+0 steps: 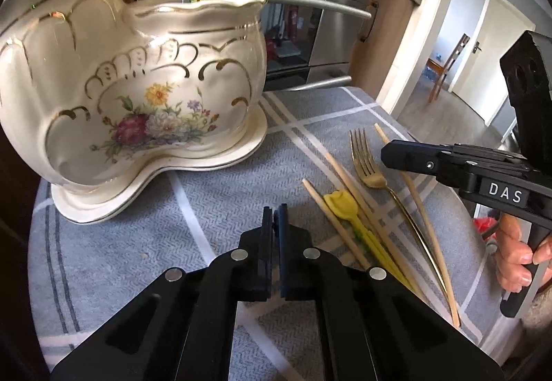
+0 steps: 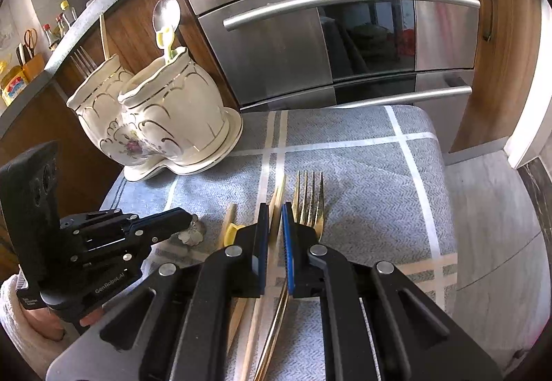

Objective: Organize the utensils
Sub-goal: 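Grasp the small flower-handled spoon with the left tool while the right tool grasps a wooden chopstick, then lift the spoon and chopstick and carry both over the ceramic holder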

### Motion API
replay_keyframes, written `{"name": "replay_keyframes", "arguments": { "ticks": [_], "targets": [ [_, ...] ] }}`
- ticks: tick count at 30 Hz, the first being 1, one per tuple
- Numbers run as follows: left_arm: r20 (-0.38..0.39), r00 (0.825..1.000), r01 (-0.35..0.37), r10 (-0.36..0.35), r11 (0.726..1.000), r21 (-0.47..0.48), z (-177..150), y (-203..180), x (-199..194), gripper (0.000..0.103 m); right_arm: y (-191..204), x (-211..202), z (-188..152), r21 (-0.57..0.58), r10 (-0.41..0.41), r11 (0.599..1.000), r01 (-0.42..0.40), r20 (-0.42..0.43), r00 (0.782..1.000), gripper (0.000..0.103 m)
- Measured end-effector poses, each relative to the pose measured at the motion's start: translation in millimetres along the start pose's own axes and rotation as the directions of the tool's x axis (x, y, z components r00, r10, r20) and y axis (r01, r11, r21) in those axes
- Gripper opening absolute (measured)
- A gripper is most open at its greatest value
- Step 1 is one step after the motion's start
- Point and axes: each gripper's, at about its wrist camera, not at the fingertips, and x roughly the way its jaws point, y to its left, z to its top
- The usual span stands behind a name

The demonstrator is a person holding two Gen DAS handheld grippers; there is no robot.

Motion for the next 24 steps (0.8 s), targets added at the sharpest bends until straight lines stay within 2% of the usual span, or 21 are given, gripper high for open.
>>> {"name": "replay_keyframes", "arguments": {
  "ticks": [5,9,15,24],
  "targets": [
    [0.032,0.999,-0.004,0.003,1.000,0.025,2,-3,-10,0.003,1,-2,1,0.000,0.006,1.000,-0.006,0.013,1.000,0.008],
    [0.106,0.994,-0.006,0.000,0.998,0.058,4,-5,-35,0.002,5,-11,4,-0.014,0.011,1.000,-0.010,0.061,0.998,0.007],
    [0.217,0.976,-0.029,0.010,0.996,0.084,7,-6,-73,0.002,10,-30,8,-0.017,0.037,0.999,-0.035,0.152,0.988,0.006],
    [0.326,0.945,-0.078,0.038,0.991,0.110,9,-2,-112,0.002,28,-54,15,-0.047,0.072,0.997,-0.062,0.262,0.962,0.005]
  ]
}}
